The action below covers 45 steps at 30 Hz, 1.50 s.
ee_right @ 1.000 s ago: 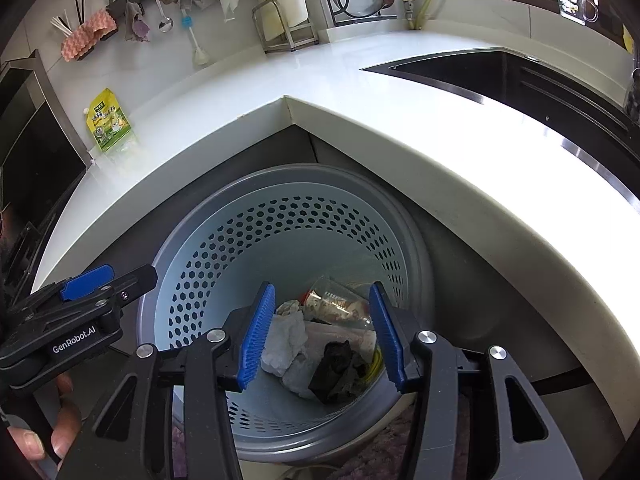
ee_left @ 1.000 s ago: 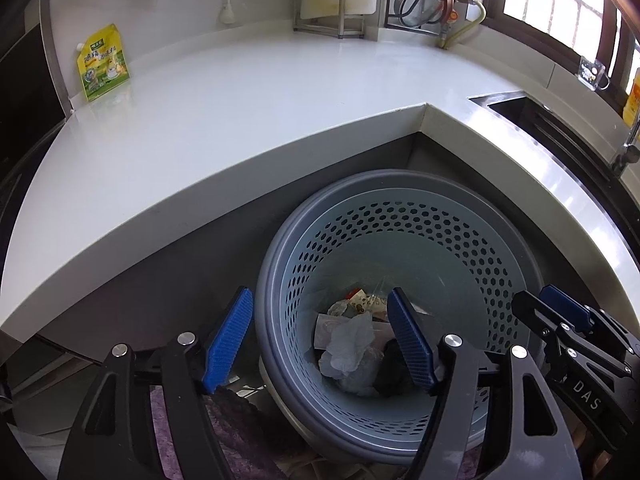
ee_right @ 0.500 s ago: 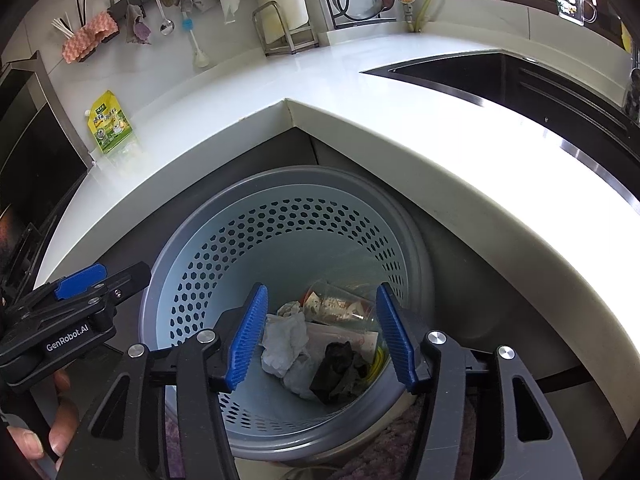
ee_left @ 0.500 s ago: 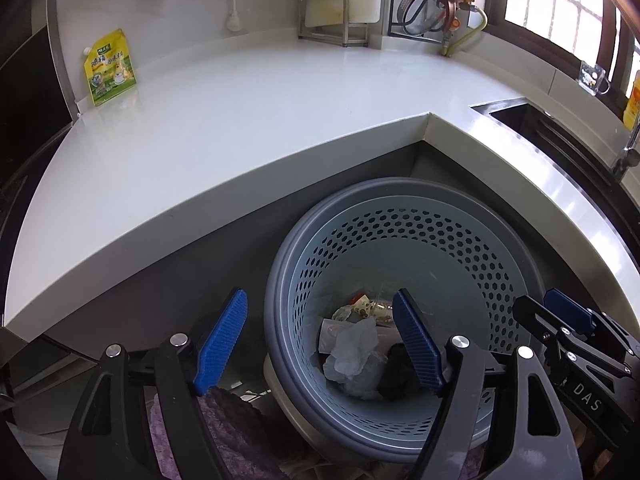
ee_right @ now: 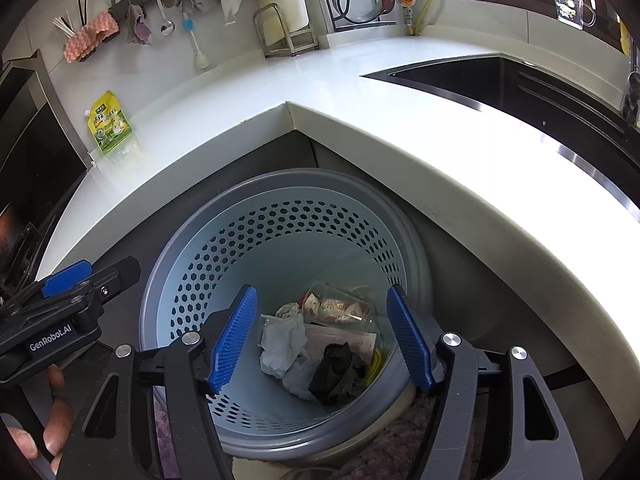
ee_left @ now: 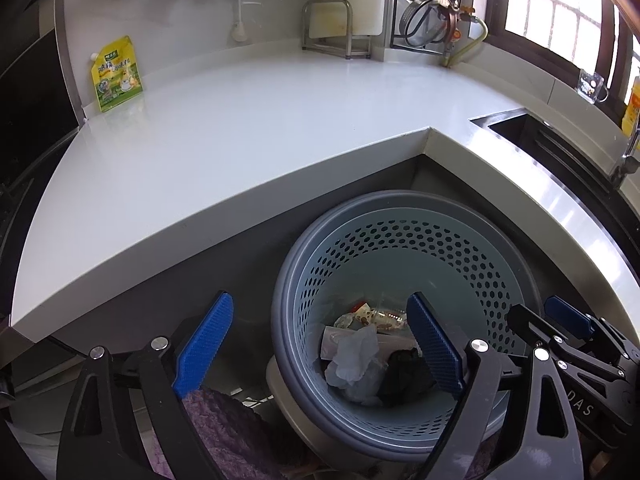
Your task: Collect trash
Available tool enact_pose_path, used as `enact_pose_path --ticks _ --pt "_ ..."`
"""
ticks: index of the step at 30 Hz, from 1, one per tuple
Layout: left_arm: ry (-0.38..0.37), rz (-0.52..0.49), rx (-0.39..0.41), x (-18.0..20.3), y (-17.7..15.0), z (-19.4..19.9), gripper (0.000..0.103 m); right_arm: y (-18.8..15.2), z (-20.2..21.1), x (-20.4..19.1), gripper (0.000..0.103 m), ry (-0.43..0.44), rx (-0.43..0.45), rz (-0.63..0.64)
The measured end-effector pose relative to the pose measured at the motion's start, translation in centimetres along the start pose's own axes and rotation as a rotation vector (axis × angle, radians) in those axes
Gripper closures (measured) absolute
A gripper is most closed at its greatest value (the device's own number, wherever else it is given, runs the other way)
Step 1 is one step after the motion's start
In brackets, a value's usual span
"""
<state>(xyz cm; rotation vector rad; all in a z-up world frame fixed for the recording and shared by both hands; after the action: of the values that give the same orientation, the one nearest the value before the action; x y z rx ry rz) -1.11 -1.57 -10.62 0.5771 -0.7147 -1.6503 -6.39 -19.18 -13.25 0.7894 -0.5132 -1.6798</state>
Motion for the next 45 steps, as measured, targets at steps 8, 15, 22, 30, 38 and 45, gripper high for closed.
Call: enact_pose_path --ticks 8,15,22,30,38,45 --pt "0.004 0.003 0.022 -0.1 0.3 0.7 0.011 0.2 0.5 -0.2 0.037 0.002 0.011 0.008" --pt "0.01 0.007 0.046 -0.4 0.9 1.8 0.01 0.7 1.8 -0.7 0.035 0.002 0.041 0.022" --pt "0.009 0.015 0.079 -0.7 1.9 3.2 0.007 1.1 2.8 -1.4 0.035 0.007 0.06 0.031" --pt "0.009 0.025 0.103 -1.0 2.5 4.3 0.006 1.5 4.1 -2.1 0.034 0.01 0.084 0.038" --pt "0.025 0.021 0.119 -0.8 2.8 4.8 0.006 1.8 4.6 -2.3 0.033 0.01 0.091 0.042" --pt "0.028 0.029 0.127 -0.9 3.2 5.1 0.006 1.8 4.6 -2.3 0.033 0.01 0.09 0.044"
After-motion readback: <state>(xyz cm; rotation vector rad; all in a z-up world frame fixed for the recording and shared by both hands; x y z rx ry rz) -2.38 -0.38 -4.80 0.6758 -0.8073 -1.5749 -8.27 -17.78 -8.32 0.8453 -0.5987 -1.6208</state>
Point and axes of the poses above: each gripper's, at about its wrist camera, not at the fingertips, and z roughly against the way its jaws point, x to its right, y to its top, the point moved 2 cm from there along -z, roughly the way its jaws point, and after that the axes turned 5 degrees about x, right-handed, at the moved point
